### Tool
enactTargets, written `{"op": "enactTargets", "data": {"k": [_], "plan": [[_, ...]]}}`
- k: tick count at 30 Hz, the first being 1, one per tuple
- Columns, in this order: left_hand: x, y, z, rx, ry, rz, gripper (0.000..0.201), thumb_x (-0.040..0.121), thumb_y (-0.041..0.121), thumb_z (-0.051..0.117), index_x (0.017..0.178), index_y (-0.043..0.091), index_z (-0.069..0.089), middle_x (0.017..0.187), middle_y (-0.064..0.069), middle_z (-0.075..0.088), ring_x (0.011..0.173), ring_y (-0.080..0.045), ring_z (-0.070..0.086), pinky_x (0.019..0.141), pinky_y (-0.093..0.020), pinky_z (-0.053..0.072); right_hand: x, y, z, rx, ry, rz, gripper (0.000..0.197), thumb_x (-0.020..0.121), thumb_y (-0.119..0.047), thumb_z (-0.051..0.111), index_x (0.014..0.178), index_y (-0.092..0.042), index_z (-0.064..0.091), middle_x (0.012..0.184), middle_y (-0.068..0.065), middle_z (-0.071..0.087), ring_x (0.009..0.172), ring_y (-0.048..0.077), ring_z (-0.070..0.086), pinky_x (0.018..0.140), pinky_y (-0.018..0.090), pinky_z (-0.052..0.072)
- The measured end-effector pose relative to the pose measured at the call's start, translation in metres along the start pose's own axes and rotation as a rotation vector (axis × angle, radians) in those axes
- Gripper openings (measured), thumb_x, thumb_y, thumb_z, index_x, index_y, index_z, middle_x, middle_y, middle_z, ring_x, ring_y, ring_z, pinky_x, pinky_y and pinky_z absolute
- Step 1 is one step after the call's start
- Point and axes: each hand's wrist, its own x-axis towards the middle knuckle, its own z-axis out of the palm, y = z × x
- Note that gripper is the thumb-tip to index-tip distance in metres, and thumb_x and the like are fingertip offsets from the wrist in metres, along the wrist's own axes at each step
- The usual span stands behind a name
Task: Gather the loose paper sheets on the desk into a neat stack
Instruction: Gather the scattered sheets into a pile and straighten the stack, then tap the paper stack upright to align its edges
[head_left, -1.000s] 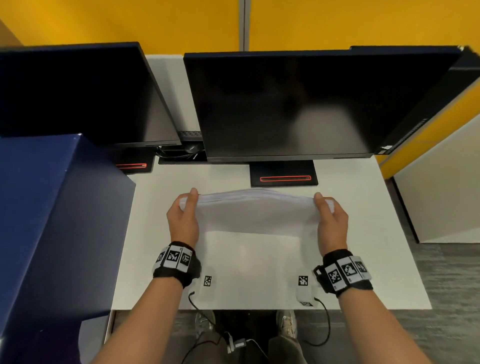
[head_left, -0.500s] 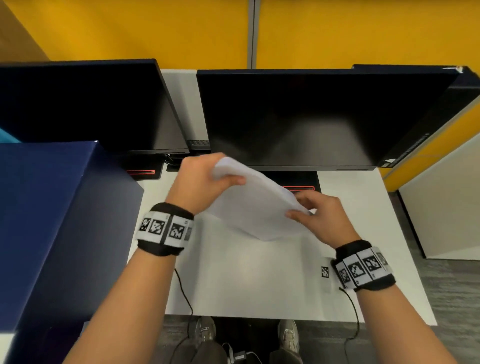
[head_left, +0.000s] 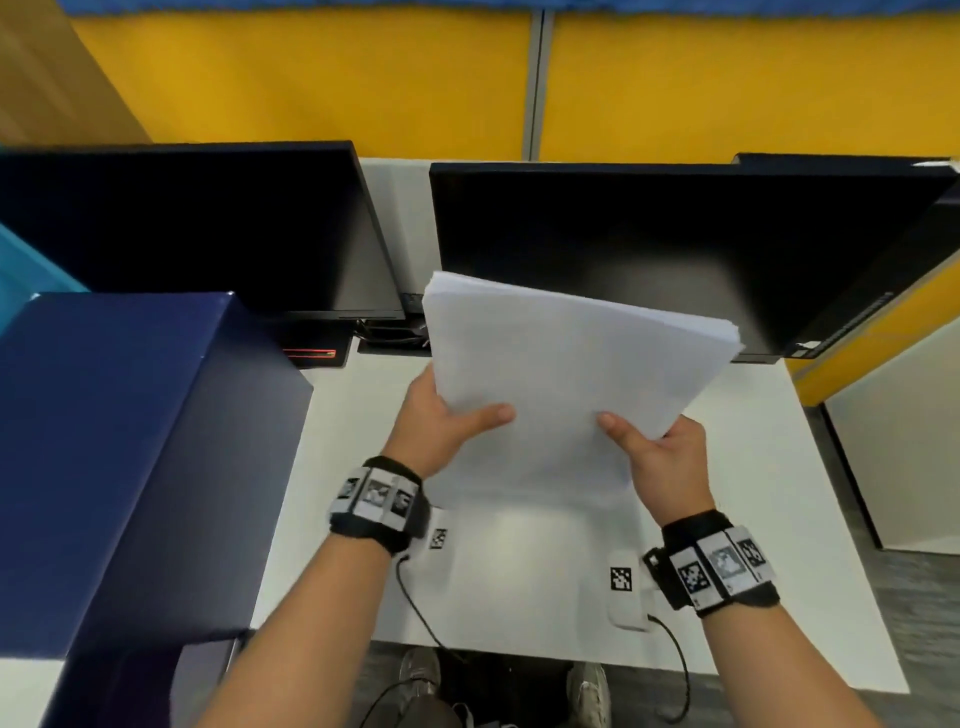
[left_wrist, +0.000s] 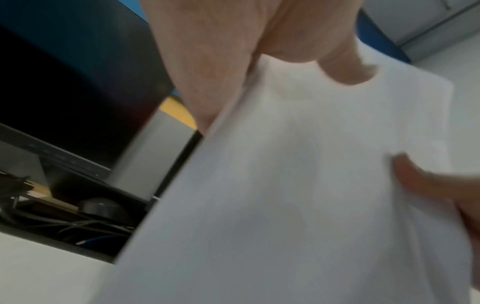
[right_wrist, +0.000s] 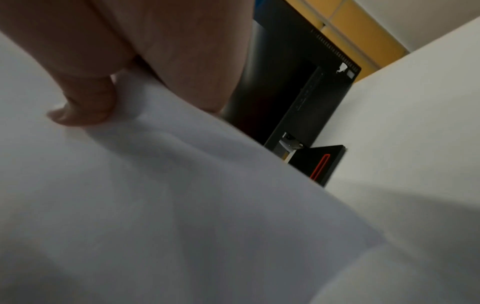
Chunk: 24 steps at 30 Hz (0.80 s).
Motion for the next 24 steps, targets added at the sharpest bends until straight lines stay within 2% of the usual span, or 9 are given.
{"op": "enactTargets", "data": {"k": [3, 6, 11, 15, 16, 19, 22, 23, 24], "plan": [[-0.002, -0.011, 0.015, -0.037, 0.102, 0.007, 0.036, 0.065, 0.01, 0.088, 0.094, 0.022, 0.071, 0.088, 0.012, 0.076, 0.086, -0.006, 0.072, 0.076, -0.024, 0.057, -0.002, 0.007, -0.001, 0.006, -0.013, -0.002, 0.02, 0.08, -0.006, 0.076, 0.093, -0.021, 0.072, 0.084, -0.022, 0.075, 0.083, -0.003, 0.071, 0.072, 0.009, 0.053], [-0.002, -0.033, 0.016, 0.003, 0.088, -0.03, 0.031, 0.067, 0.003, 0.086, 0.086, 0.023, 0.072, 0.083, 0.014, 0.074, 0.076, 0.001, 0.07, 0.07, -0.016, 0.055, 0.0, 0.026, -0.007, -0.028, -0.041, 0.039, 0.022, 0.079, -0.008, 0.078, 0.09, -0.025, 0.072, 0.081, -0.024, 0.075, 0.082, -0.006, 0.07, 0.074, 0.008, 0.053], [-0.003, -0.09, 0.022, 0.035, 0.11, -0.19, 0.025, 0.066, 0.015, 0.089, 0.085, 0.022, 0.074, 0.085, 0.01, 0.075, 0.08, -0.008, 0.072, 0.067, -0.015, 0.053, 0.001, 0.084, -0.008, -0.12, -0.135, 0.224, 0.021, 0.077, -0.012, 0.081, 0.084, -0.028, 0.07, 0.078, -0.022, 0.072, 0.079, -0.011, 0.069, 0.066, 0.004, 0.05], [0.001, -0.125, 0.022, 0.077, 0.08, -0.268, 0.03, 0.068, 0.021, 0.089, 0.094, 0.018, 0.074, 0.091, 0.01, 0.075, 0.083, -0.005, 0.071, 0.065, -0.011, 0.052, 0.009, 0.123, -0.013, -0.233, -0.165, 0.324, 0.013, 0.081, -0.016, 0.078, 0.094, -0.017, 0.073, 0.087, -0.014, 0.07, 0.083, -0.007, 0.068, 0.066, 0.003, 0.049], [0.001, -0.133, 0.022, 0.103, 0.067, -0.289, 0.032, 0.07, 0.021, 0.087, 0.098, 0.015, 0.074, 0.092, 0.01, 0.073, 0.082, -0.005, 0.07, 0.064, -0.008, 0.051, 0.01, 0.131, -0.014, -0.261, -0.176, 0.34, 0.018, 0.082, -0.018, 0.077, 0.099, -0.013, 0.074, 0.09, -0.011, 0.072, 0.085, -0.001, 0.07, 0.07, 0.006, 0.051], [0.002, -0.156, 0.021, 0.244, 0.027, -0.297, 0.039, 0.079, 0.025, 0.08, 0.112, 0.006, 0.07, 0.097, 0.007, 0.067, 0.081, -0.002, 0.064, 0.062, 0.001, 0.045, 0.012, 0.149, -0.013, -0.371, -0.168, 0.36, 0.024, 0.085, -0.025, 0.074, 0.103, -0.009, 0.074, 0.098, 0.001, 0.073, 0.095, 0.019, 0.07, 0.088, 0.031, 0.055], [0.004, -0.162, 0.025, 0.319, 0.052, -0.226, 0.035, 0.093, 0.032, 0.063, 0.122, 0.013, 0.061, 0.104, 0.01, 0.064, 0.089, -0.005, 0.06, 0.068, 0.004, 0.041, 0.014, 0.151, -0.009, -0.376, -0.125, 0.377, 0.016, 0.087, -0.022, 0.072, 0.098, -0.011, 0.075, 0.097, 0.003, 0.073, 0.095, 0.024, 0.069, 0.092, 0.039, 0.054], [0.004, -0.162, 0.028, 0.333, 0.082, -0.2, 0.027, 0.098, 0.034, 0.054, 0.119, 0.017, 0.059, 0.1, 0.01, 0.065, 0.084, -0.004, 0.059, 0.068, 0.002, 0.043, 0.015, 0.149, -0.008, -0.369, -0.12, 0.37, 0.014, 0.087, -0.021, 0.071, 0.098, -0.012, 0.075, 0.098, 0.004, 0.074, 0.095, 0.024, 0.07, 0.092, 0.04, 0.054], [0.005, -0.161, 0.03, 0.36, 0.118, -0.168, 0.019, 0.101, 0.034, 0.046, 0.111, 0.021, 0.056, 0.09, 0.006, 0.067, 0.073, -0.006, 0.058, 0.066, -0.008, 0.049, 0.014, 0.146, -0.007, -0.366, -0.121, 0.372, 0.015, 0.088, -0.02, 0.071, 0.1, -0.012, 0.075, 0.101, 0.005, 0.074, 0.096, 0.024, 0.07, 0.092, 0.041, 0.054]]}}
